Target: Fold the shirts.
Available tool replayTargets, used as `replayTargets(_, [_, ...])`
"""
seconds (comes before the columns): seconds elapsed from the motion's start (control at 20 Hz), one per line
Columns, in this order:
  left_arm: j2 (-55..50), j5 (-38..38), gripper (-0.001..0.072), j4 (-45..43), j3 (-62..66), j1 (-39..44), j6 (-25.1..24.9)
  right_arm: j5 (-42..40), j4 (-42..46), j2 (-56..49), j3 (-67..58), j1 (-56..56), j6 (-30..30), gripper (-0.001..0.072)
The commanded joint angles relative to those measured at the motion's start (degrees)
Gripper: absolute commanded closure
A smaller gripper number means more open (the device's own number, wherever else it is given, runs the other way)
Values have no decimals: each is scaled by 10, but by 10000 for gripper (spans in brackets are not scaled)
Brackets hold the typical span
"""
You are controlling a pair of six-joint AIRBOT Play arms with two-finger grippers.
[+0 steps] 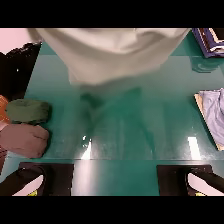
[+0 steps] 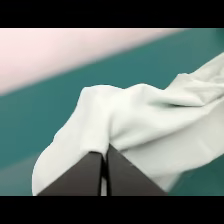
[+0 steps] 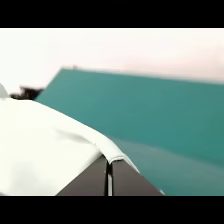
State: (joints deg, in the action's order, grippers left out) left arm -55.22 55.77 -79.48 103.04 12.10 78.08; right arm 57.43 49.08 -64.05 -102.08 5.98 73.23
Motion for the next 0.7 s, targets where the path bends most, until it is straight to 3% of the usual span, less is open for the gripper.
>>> replayTargets(0.0, [103, 3, 683, 23, 45, 0, 3, 44, 50, 87, -61, -10, -2, 701])
replayTargets(0.4, [144, 31, 683, 116, 132, 0, 45, 80, 227, 210, 12, -10, 98, 700])
replayTargets(0.65, [41, 197, 682, 114, 85, 0, 45, 144, 192, 127, 107, -10, 125, 701])
